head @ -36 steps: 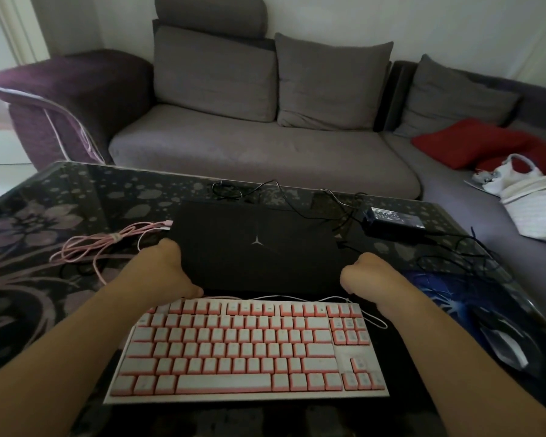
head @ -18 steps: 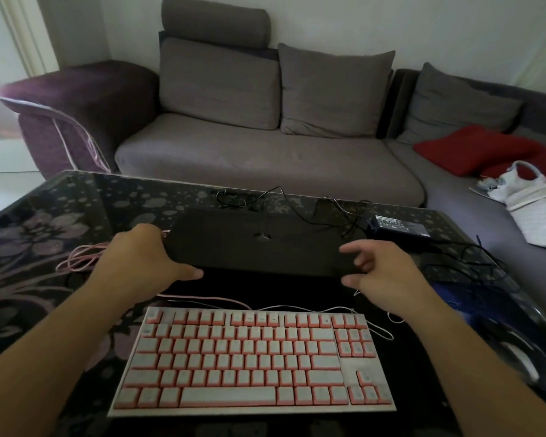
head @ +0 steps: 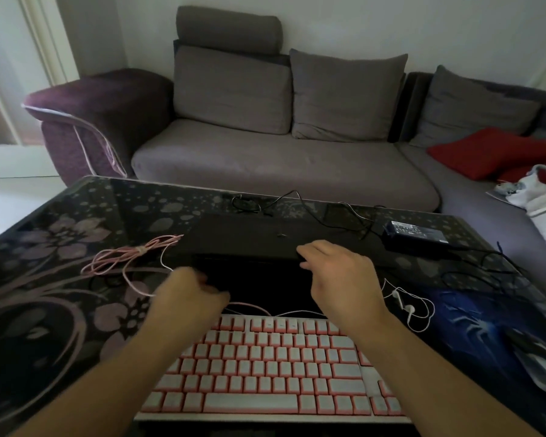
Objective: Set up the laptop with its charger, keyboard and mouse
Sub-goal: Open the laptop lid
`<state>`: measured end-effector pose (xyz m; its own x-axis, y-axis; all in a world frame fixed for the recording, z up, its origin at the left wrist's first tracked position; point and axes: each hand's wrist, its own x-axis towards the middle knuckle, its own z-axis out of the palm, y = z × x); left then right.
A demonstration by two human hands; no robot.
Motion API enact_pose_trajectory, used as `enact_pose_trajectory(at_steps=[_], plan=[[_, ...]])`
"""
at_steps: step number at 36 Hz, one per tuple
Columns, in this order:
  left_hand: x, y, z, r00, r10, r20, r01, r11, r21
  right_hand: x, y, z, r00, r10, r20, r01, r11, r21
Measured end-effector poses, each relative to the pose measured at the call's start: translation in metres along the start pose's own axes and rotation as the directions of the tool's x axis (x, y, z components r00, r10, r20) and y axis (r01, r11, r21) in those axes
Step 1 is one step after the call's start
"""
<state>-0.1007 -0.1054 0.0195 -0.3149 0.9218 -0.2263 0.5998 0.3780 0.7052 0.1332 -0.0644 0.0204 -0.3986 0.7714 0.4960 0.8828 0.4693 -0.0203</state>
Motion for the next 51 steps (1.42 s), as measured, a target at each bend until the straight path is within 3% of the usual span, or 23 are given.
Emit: enact_pose_trajectory(at_steps=[2,4,6,10,16,24,33,39,42,47,51], plan=[[-0.008,-0.001,0.013,0.979,0.205,-0.018,-0.194,0.947,0.256,0.006,0.001,-0.001,0.999,0.004,-0.040,-0.002,1.000,0.029],[-0.015,0.001,0.020,0.927,0.376,0.008,-0.328,0.797,0.507,0.013,0.004,-0.003,0.997,0.016,-0.074,-0.013,0.999,0.036],[-0.019,0.006,0.025,0.917,0.390,0.083,-0.356,0.706,0.613,0.026,0.007,-0.009,0.993,0.026,-0.119,-0.021,0.999,0.039],[-0.028,0.021,0.024,0.927,0.339,0.161,-0.366,0.720,0.589,0.070,0.018,-0.025,0.974,0.086,-0.210,-0.085,0.996,0.011],[-0.021,0.034,0.022,0.922,0.277,0.271,-0.388,0.667,0.636,0.149,0.040,-0.030,0.976,0.166,-0.144,-0.169,0.985,-0.011],[-0.005,0.051,0.018,0.912,0.116,0.393,-0.364,0.672,0.645,0.213,0.064,-0.002,0.938,0.206,-0.278,-0.221,0.975,-0.023],[-0.003,0.056,0.016,0.908,0.067,0.414,-0.346,0.677,0.650,0.228,0.063,0.005,0.953,0.303,0.001,-0.303,0.953,0.001],[-0.011,0.055,0.014,0.923,0.143,0.356,-0.353,0.681,0.642,0.218,0.067,-0.009,0.952,0.256,0.166,-0.255,0.967,-0.023],[-0.016,0.051,0.013,0.937,0.198,0.289,-0.340,0.711,0.615,0.212,0.069,-0.018,0.946,0.236,0.221,-0.253,0.966,0.051],[-0.015,0.039,0.014,0.945,0.261,0.197,-0.326,0.789,0.521,0.183,0.067,-0.045,0.956,0.252,0.151,-0.292,0.878,0.380],[-0.013,0.032,0.016,0.941,0.311,0.132,-0.335,0.806,0.488,0.142,0.072,-0.069,0.961,0.259,0.099,-0.277,0.886,0.371]])
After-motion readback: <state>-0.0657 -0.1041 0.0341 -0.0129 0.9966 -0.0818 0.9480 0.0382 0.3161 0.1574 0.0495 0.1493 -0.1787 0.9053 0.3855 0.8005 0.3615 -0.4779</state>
